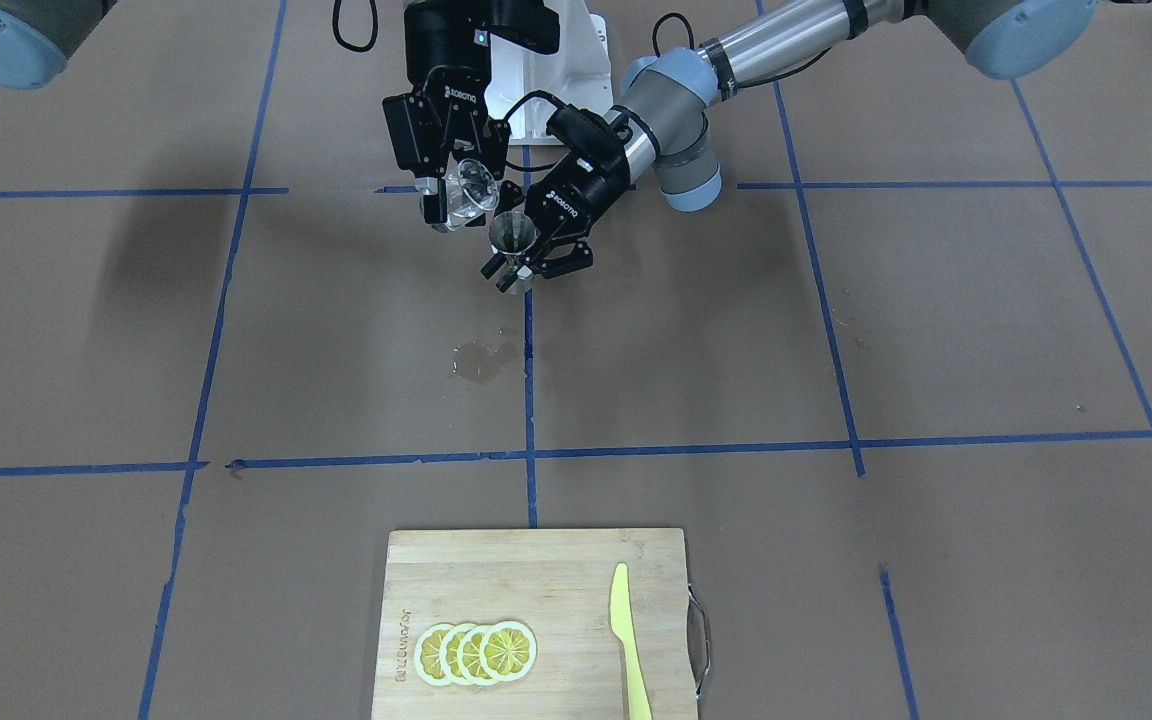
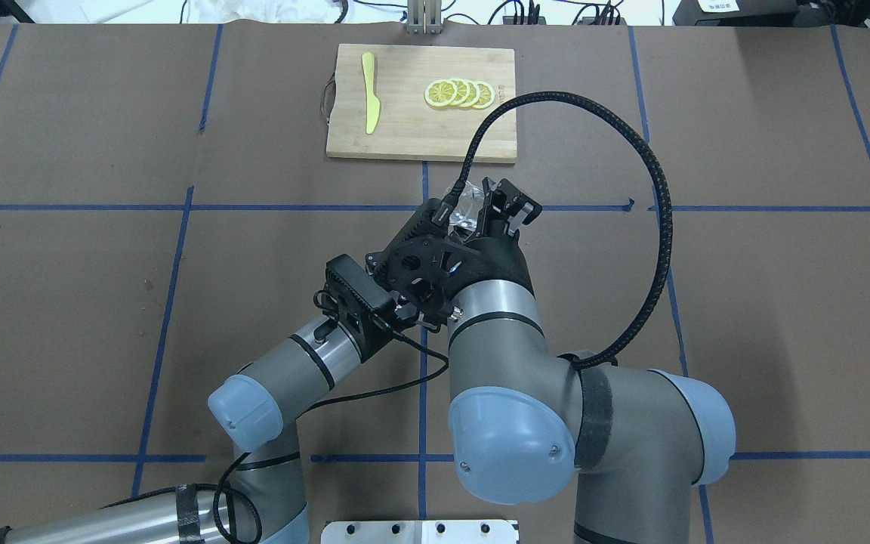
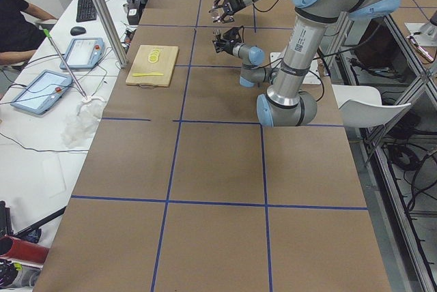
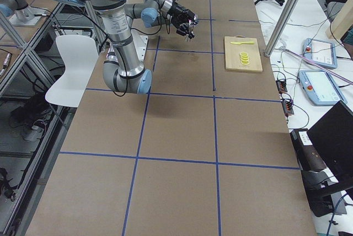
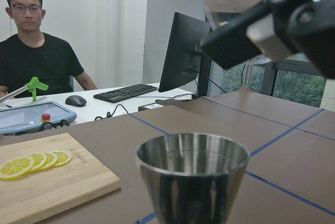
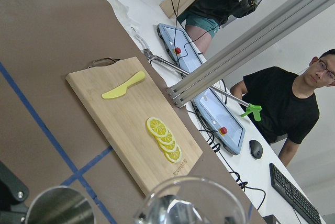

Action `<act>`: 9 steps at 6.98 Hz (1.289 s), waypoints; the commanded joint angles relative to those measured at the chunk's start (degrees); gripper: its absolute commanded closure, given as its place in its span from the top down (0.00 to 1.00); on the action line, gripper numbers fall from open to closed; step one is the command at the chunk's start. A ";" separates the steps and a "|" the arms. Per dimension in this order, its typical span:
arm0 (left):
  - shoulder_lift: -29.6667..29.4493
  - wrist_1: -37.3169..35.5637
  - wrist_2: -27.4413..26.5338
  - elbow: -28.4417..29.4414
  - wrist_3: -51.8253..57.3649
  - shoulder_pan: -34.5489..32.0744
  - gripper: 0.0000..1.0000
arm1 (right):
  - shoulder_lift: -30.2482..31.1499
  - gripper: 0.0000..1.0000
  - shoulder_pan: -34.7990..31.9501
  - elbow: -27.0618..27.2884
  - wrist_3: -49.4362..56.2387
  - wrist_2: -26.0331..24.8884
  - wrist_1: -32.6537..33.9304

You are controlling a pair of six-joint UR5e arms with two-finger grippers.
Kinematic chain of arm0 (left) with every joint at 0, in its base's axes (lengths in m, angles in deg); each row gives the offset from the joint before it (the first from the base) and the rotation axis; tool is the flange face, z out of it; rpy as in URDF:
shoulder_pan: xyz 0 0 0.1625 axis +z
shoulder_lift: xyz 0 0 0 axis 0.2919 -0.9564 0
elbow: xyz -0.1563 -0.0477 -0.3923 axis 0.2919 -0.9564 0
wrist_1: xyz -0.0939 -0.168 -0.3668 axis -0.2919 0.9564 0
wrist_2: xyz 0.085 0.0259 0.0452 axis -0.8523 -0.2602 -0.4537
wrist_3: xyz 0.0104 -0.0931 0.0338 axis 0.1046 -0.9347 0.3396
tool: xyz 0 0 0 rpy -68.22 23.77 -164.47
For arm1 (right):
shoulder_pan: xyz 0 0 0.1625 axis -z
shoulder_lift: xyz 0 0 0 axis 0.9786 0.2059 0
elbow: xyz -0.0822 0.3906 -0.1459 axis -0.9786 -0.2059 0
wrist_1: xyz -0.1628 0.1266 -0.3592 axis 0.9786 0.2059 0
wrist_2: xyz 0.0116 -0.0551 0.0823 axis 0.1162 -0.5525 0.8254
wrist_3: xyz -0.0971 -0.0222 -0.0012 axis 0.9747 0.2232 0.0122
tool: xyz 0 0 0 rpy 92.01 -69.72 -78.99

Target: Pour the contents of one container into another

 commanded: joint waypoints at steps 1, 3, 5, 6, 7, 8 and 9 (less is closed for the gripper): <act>-0.32 -0.01 0.00 0.15 -0.04 0.00 0.00 | -0.02 0.00 0.03 -0.13 0.95 -0.33 0.07; -0.41 -0.01 0.00 0.24 -0.04 0.00 0.00 | -0.02 0.00 0.03 -0.39 1.75 -1.21 0.33; -0.41 -0.01 0.00 0.24 0.05 0.00 0.00 | 0.07 0.00 0.12 -0.57 2.71 -2.00 1.11; -0.41 -0.01 0.00 0.24 0.05 0.09 0.00 | 0.07 0.00 0.12 -0.57 4.03 -2.52 1.38; -0.41 -0.01 0.00 0.24 0.05 0.00 0.00 | 0.07 0.00 0.29 -0.57 4.13 -2.79 1.47; -0.41 -0.01 0.00 0.24 0.05 0.00 0.00 | -0.02 0.00 0.30 -0.57 4.30 -2.79 1.47; -0.50 -0.01 0.00 0.24 -0.04 0.00 0.00 | -0.11 0.00 0.38 -0.57 4.30 -2.79 1.47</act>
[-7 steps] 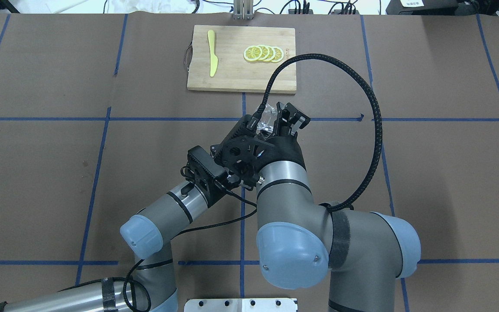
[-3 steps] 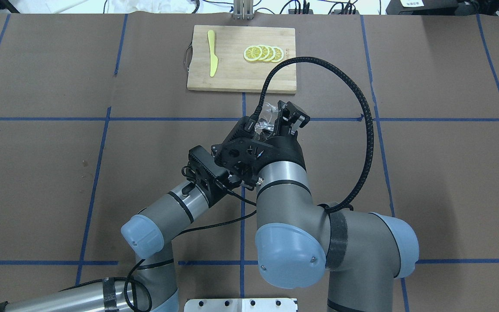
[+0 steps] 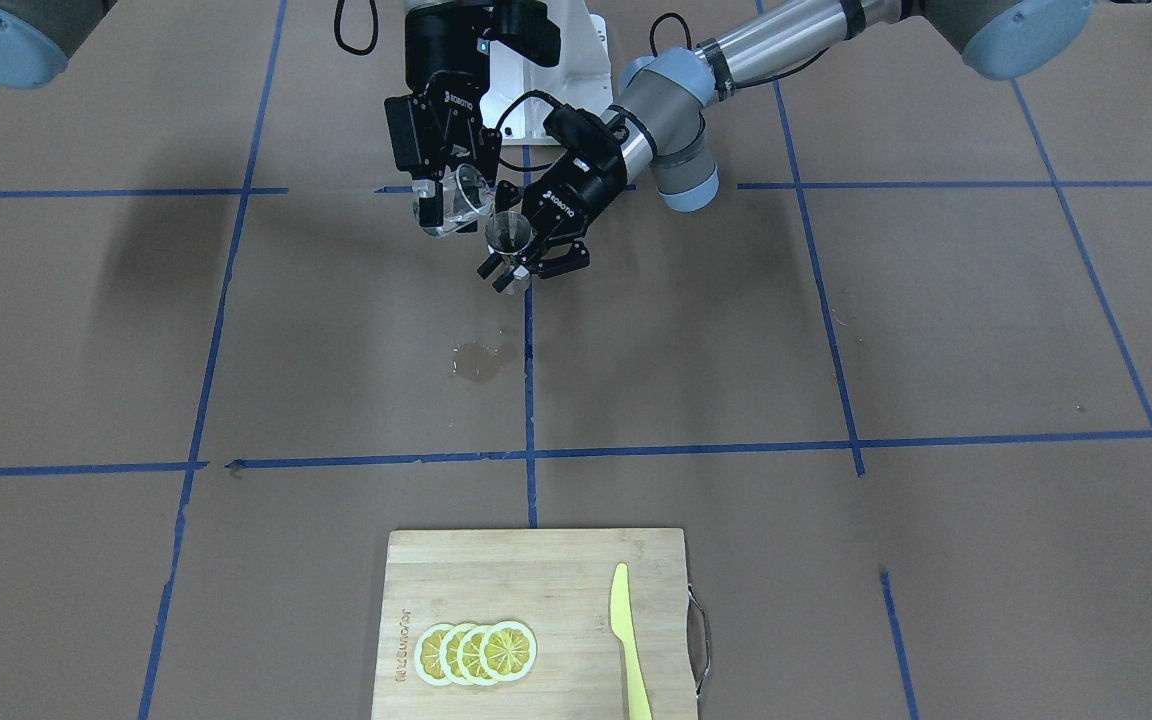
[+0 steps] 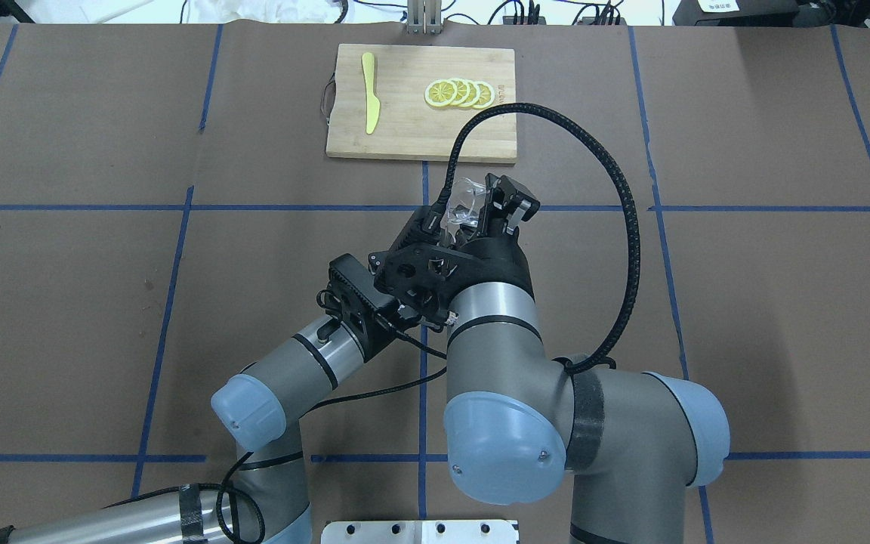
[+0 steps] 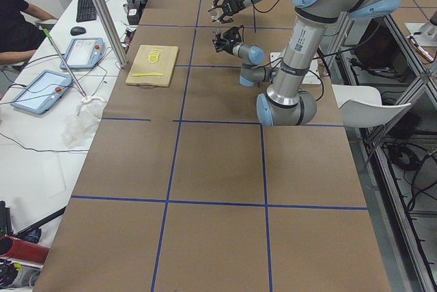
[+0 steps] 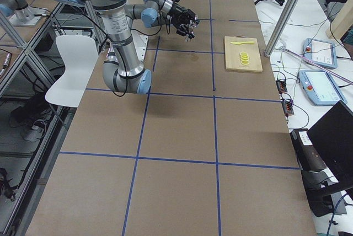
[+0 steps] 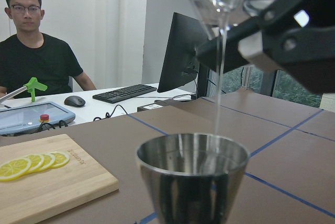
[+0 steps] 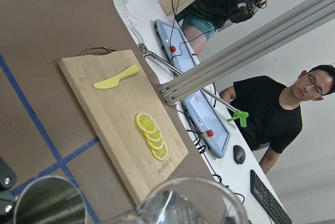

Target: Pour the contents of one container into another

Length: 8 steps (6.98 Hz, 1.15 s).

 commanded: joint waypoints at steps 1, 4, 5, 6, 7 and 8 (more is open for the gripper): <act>-0.23 -0.09 0.00 0.00 -0.07 -0.01 0.00 | -0.09 0.00 0.17 0.00 0.20 -0.05 0.03; -0.41 -0.09 0.00 0.00 0.02 0.08 0.00 | -0.09 0.00 0.52 -0.09 3.52 -1.28 0.03; -0.41 -0.09 0.00 0.17 -0.07 -0.01 0.00 | -0.09 0.00 0.61 -0.17 4.32 -1.63 0.03; -0.41 -0.09 0.00 0.35 0.02 0.08 0.00 | -0.18 0.00 0.69 -0.18 5.55 -1.72 0.03; -0.41 -0.09 0.00 0.35 -0.07 -0.01 0.00 | -0.53 0.00 0.70 -0.18 6.60 -1.89 0.03; -0.41 -0.09 0.00 0.35 0.02 0.08 0.00 | -0.53 0.00 0.70 -0.18 7.40 -2.85 0.11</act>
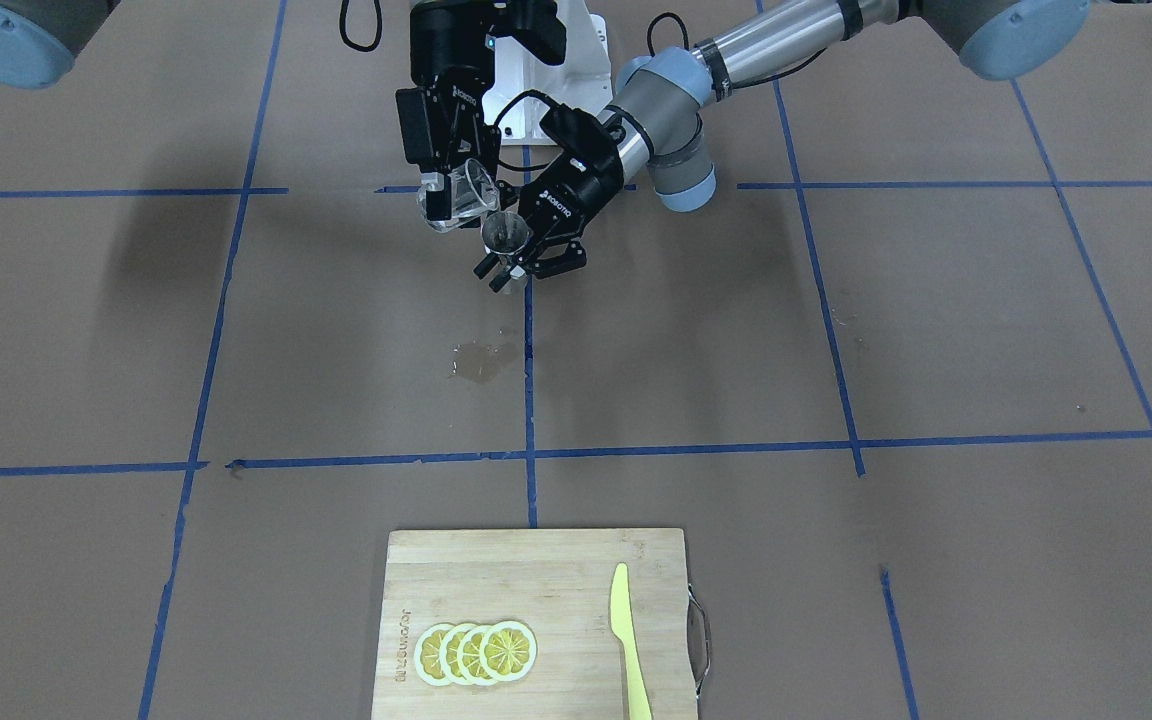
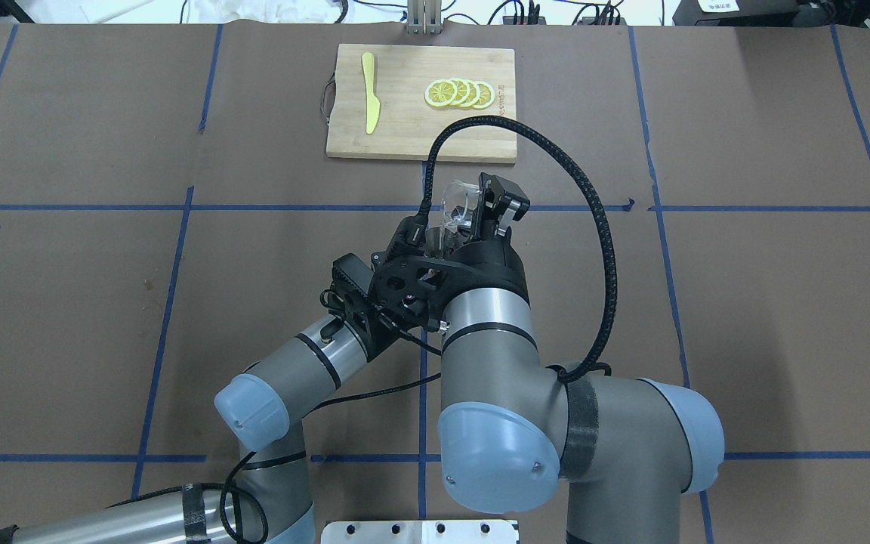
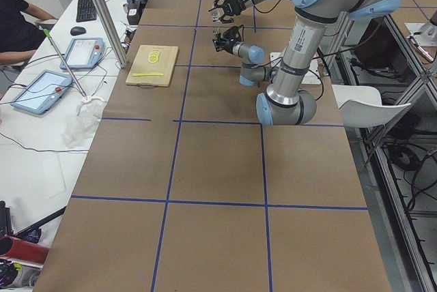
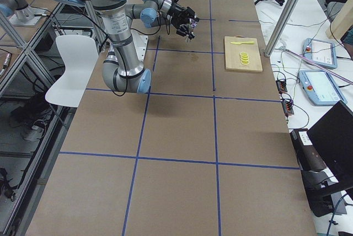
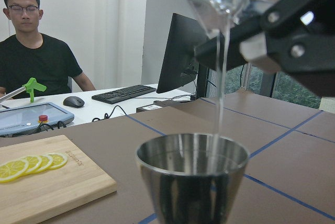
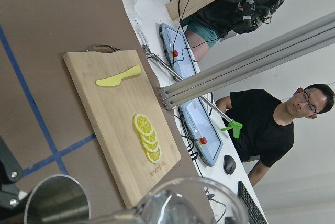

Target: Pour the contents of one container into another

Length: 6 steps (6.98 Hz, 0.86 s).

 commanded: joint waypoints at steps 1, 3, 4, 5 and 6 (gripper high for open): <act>0.00 0.00 0.00 0.04 -0.04 -0.04 0.00 | -0.21 0.00 0.03 0.08 2.69 -0.99 0.41; 0.00 0.00 0.00 -0.05 0.05 -0.04 0.00 | -0.12 0.00 0.03 0.08 3.84 -1.69 0.51; 0.00 0.00 0.00 -0.05 0.05 0.04 0.00 | -0.12 0.00 0.03 0.08 4.02 -1.70 0.59; 0.00 0.00 0.00 -0.05 0.05 0.04 0.00 | -0.12 0.00 0.12 0.08 4.11 -1.70 0.59; 0.00 0.00 0.00 -0.05 0.05 -0.04 0.00 | -0.04 0.00 0.20 0.08 4.55 -1.87 0.94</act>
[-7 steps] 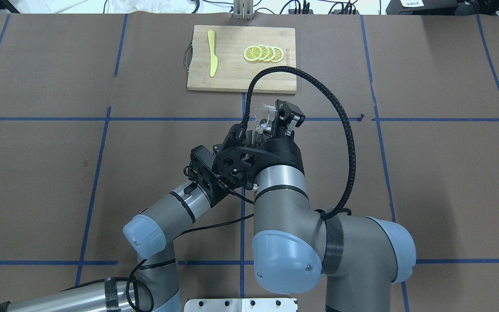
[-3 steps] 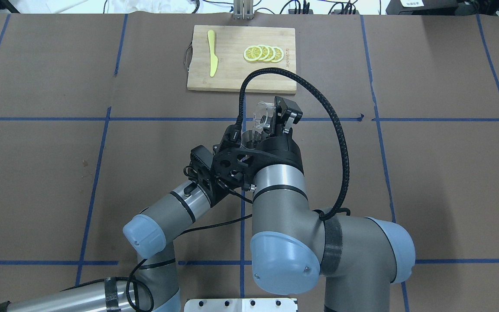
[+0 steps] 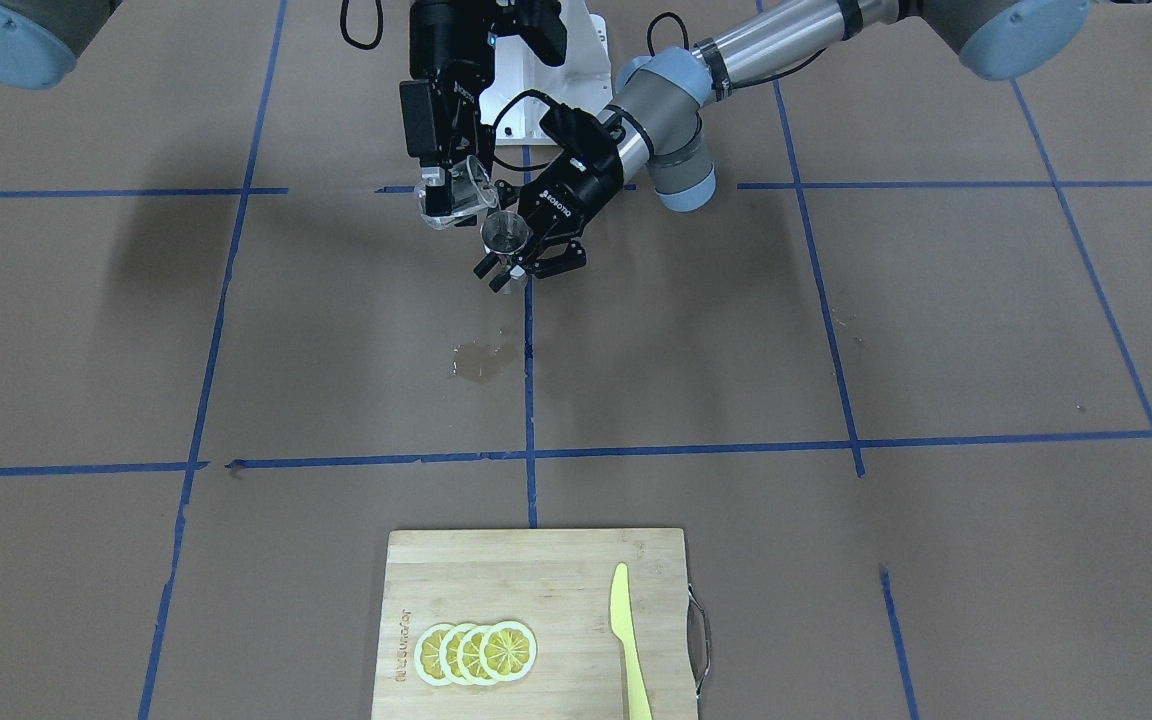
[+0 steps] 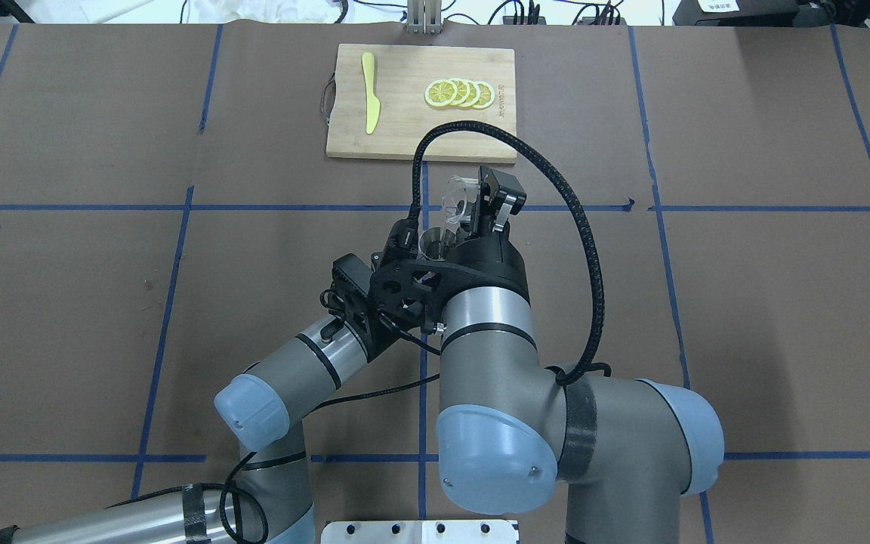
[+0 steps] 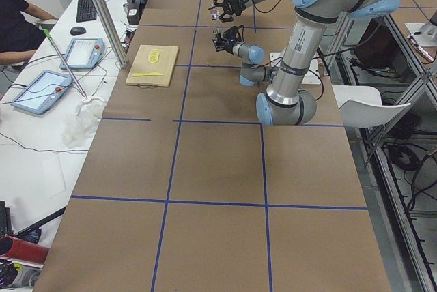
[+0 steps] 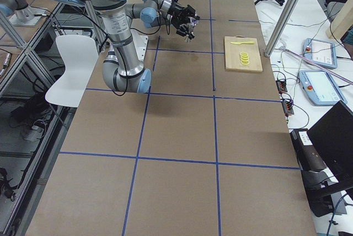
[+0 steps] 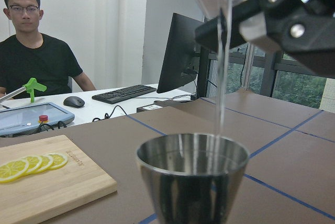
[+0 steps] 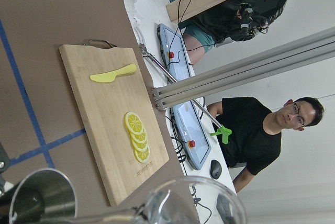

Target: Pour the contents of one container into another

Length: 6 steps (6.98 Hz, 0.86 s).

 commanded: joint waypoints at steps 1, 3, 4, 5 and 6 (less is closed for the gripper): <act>0.00 0.00 0.00 0.00 -0.09 0.03 0.00 | -0.02 0.00 0.09 0.00 0.51 -0.41 0.19; 0.00 0.00 0.00 -0.09 0.00 -0.06 0.00 | -0.11 0.00 0.17 0.18 -1.07 -0.15 -0.68; -0.09 -0.09 -0.09 -0.09 0.00 -0.06 0.00 | -0.11 0.00 0.43 0.09 -5.08 -0.06 -0.77; -0.18 -0.09 0.00 -0.09 0.00 0.03 0.00 | 0.15 0.00 1.05 -0.08 -8.42 -0.06 -2.17; -0.18 -0.09 -0.09 -0.09 0.00 0.03 0.00 | 0.33 0.00 1.14 -0.09 -8.54 -0.06 -3.92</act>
